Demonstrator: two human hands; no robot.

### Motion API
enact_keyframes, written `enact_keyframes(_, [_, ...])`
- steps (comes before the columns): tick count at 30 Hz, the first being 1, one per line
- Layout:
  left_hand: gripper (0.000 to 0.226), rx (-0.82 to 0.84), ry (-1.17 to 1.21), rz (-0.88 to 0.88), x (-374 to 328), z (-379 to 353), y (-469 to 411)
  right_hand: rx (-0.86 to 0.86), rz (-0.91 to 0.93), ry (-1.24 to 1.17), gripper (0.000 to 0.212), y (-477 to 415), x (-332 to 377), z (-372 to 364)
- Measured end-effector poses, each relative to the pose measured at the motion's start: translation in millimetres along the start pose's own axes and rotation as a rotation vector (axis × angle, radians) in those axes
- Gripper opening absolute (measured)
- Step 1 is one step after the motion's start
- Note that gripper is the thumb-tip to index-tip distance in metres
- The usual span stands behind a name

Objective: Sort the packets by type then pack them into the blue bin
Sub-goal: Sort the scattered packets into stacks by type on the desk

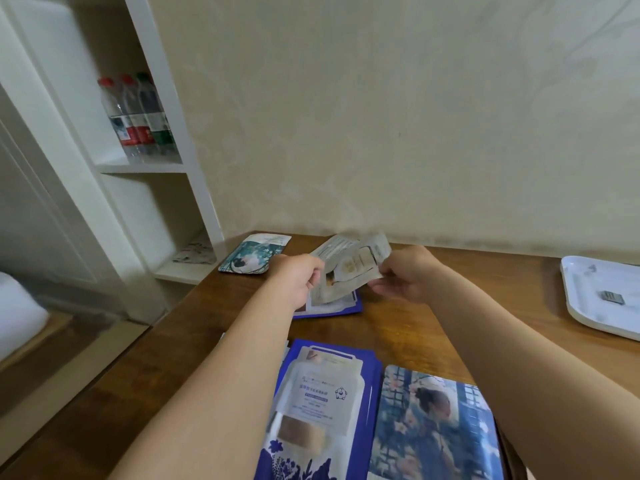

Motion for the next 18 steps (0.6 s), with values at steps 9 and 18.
enact_keyframes(9, [0.06, 0.36, 0.059, 0.287, 27, -53, 92, 0.014, 0.201, -0.34, 0.021, 82, 13, 63])
enact_keyframes(18, [0.017, 0.472, 0.375, -0.021, 15, -123, 222, -0.007, 0.215, -0.141, 0.014, 207, -42, 151])
Point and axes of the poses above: each hand's wrist, its own y-axis away from the middle knuckle, its own z-axis out of the back of the hand, x = y × z, the point moved 6 cm from there along -y, towards the middle knuckle, and after that the axes turned 8 degrees about y, right-handed, at the moved point
